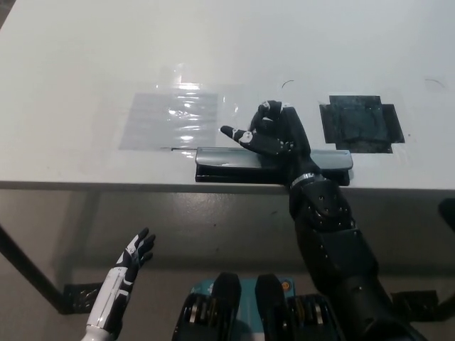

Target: The paper pin puncher is placed at the center of the table and close to the robot and the robot uses its right fist to press on the paper pin puncher

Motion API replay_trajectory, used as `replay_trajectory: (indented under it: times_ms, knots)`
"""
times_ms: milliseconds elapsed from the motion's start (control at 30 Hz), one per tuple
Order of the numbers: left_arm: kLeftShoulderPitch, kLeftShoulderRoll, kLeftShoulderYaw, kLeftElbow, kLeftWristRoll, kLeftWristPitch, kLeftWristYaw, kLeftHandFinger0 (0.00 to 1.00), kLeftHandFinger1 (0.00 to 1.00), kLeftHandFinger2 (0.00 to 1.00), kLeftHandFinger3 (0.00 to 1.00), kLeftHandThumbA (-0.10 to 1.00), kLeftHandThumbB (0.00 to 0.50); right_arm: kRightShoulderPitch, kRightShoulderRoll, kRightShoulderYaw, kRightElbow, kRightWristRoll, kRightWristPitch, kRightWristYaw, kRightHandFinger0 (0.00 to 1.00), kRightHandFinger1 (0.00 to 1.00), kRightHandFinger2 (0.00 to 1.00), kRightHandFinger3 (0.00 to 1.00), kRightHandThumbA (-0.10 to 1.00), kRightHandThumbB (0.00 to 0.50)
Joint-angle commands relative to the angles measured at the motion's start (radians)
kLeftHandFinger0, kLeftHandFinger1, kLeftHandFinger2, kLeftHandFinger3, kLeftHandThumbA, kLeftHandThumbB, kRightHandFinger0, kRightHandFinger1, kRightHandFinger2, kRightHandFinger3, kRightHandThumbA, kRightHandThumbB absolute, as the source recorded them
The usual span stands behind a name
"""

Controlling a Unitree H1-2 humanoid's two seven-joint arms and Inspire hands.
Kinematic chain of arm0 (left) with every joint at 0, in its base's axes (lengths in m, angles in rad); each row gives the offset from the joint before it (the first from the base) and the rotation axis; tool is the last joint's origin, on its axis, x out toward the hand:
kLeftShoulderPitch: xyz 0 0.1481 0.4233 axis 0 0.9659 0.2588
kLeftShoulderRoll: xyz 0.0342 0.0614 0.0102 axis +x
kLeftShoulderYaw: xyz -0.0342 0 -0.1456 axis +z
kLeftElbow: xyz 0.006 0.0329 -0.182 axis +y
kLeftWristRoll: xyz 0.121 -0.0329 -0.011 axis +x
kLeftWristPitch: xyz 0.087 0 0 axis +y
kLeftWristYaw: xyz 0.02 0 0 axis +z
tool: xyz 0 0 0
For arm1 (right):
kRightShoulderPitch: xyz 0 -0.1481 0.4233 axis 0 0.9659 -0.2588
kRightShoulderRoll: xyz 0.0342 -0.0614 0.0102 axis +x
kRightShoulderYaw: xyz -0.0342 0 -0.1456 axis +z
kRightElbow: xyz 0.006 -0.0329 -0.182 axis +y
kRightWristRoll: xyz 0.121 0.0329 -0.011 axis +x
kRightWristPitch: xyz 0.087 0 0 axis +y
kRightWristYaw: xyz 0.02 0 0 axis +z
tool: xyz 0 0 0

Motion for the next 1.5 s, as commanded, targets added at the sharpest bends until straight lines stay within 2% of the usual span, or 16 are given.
replay_trajectory:
  times_ms: [0, 133, 167, 200, 267, 333, 533, 733, 1033, 1100, 1167, 1233, 1267, 1300, 1333, 1467]
  knots:
    - [-0.013, 0.013, -0.001, -0.036, 0.006, -0.026, -0.009, 1.0, 1.0, 1.0, 1.0, 1.0, 0.246, 0.016, 0.02, -0.005, 0.111, 0.013, -0.061, 0.018, 0.0, 0.0, 0.12, 0.02, 1.0, 0.197]
    - [-0.016, 0.014, -0.001, -0.034, 0.016, -0.022, -0.006, 1.0, 1.0, 1.0, 1.0, 1.0, 0.242, 0.041, 0.022, 0.009, 0.191, -0.001, -0.105, 0.032, 0.0, 0.02, 0.23, 0.09, 1.0, 0.206]
    - [-0.016, 0.015, -0.001, -0.033, 0.016, -0.025, -0.006, 1.0, 1.0, 1.0, 1.0, 1.0, 0.227, 0.046, 0.026, 0.007, 0.218, 0.001, -0.105, 0.031, 0.0, 0.01, 0.23, 0.1, 1.0, 0.23]
    - [-0.012, 0.016, 0.0, -0.035, 0.017, -0.026, -0.005, 1.0, 1.0, 1.0, 1.0, 1.0, 0.233, 0.051, 0.03, 0.006, 0.245, 0.003, -0.108, 0.03, 0.0, 0.0, 0.19, 0.06, 1.0, 0.193]
    - [0.002, 0.014, -0.001, -0.049, 0.018, -0.017, -0.004, 1.0, 1.0, 1.0, 1.0, 1.0, 0.232, 0.065, 0.03, 0.015, 0.299, -0.009, -0.135, 0.032, 0.0, 0.0, 0.19, 0.06, 1.0, 0.239]
    - [0.013, 0.013, -0.005, -0.056, 0.029, -0.012, -0.003, 1.0, 1.0, 1.0, 1.0, 1.0, 0.239, 0.077, 0.026, 0.031, 0.374, -0.033, -0.158, 0.017, 0.0, 0.0, 0.19, 0.05, 1.0, 0.192]
    - [0.025, 0.006, -0.009, -0.042, 0.032, -0.041, -0.002, 1.0, 1.0, 1.0, 1.0, 1.0, 0.225, 0.101, 0.023, 0.036, 0.483, -0.036, -0.167, 0.011, 0.0, 0.0, 0.18, 0.01, 1.0, 0.143]
    - [0.026, 0.009, -0.006, -0.045, 0.042, -0.036, 0.002, 1.0, 1.0, 1.0, 1.0, 1.0, 0.238, 0.119, 0.014, 0.068, 0.548, -0.071, -0.173, -0.03, 0.0, 0.0, 0.22, 0.03, 1.0, 0.193]
    - [0.024, 0.009, -0.006, -0.044, 0.031, -0.036, -0.003, 1.0, 1.0, 1.0, 1.0, 1.0, 0.232, 0.112, 0.01, 0.061, 0.557, -0.061, -0.208, -0.01, 0.0, 0.0, 0.17, 0.0, 1.0, 0.184]
    - [0.027, 0.008, -0.005, -0.05, 0.035, -0.028, -0.001, 1.0, 1.0, 1.0, 1.0, 1.0, 0.23, 0.105, 0.012, 0.059, 0.549, -0.061, -0.227, -0.018, 0.0, 0.0, 0.15, 0.0, 1.0, 0.216]
    - [0.026, 0.007, -0.004, -0.05, 0.031, -0.026, -0.001, 1.0, 1.0, 1.0, 1.0, 1.0, 0.238, 0.089, 0.013, 0.047, 0.533, -0.047, -0.246, -0.008, 0.0, 0.0, 0.17, 0.04, 1.0, 0.208]
    - [0.024, 0.007, -0.003, -0.044, 0.03, -0.031, -0.001, 1.0, 1.0, 1.0, 1.0, 1.0, 0.241, 0.058, 0.01, 0.03, 0.48, -0.026, -0.259, 0.01, 0.0, 0.0, 0.17, 0.07, 1.0, 0.178]
    - [0.025, 0.006, -0.003, -0.046, 0.036, -0.03, 0.002, 1.0, 1.0, 1.0, 1.0, 1.0, 0.239, 0.042, 0.009, 0.019, 0.426, -0.012, -0.265, 0.021, 0.0, 0.0, 0.17, 0.09, 1.0, 0.228]
    - [0.027, 0.007, -0.005, -0.045, 0.038, -0.032, 0.001, 1.0, 1.0, 1.0, 1.0, 1.0, 0.234, 0.04, 0.008, 0.016, 0.352, -0.006, -0.264, 0.025, 0.0, 0.0, 0.16, 0.06, 1.0, 0.247]
    - [0.029, 0.007, -0.005, -0.045, 0.037, -0.033, 0.0, 1.0, 1.0, 1.0, 1.0, 1.0, 0.228, 0.05, 0.009, 0.009, 0.248, 0.014, -0.261, 0.043, 0.0, 0.0, 0.18, 0.05, 1.0, 0.194]
    - [0.03, 0.006, -0.008, -0.048, 0.043, -0.03, 0.0, 1.0, 1.0, 1.0, 1.0, 1.0, 0.231, 0.094, -0.004, 0.028, -0.251, 0.005, -0.101, 0.034, 0.01, 0.02, 0.15, 0.01, 1.0, 0.216]
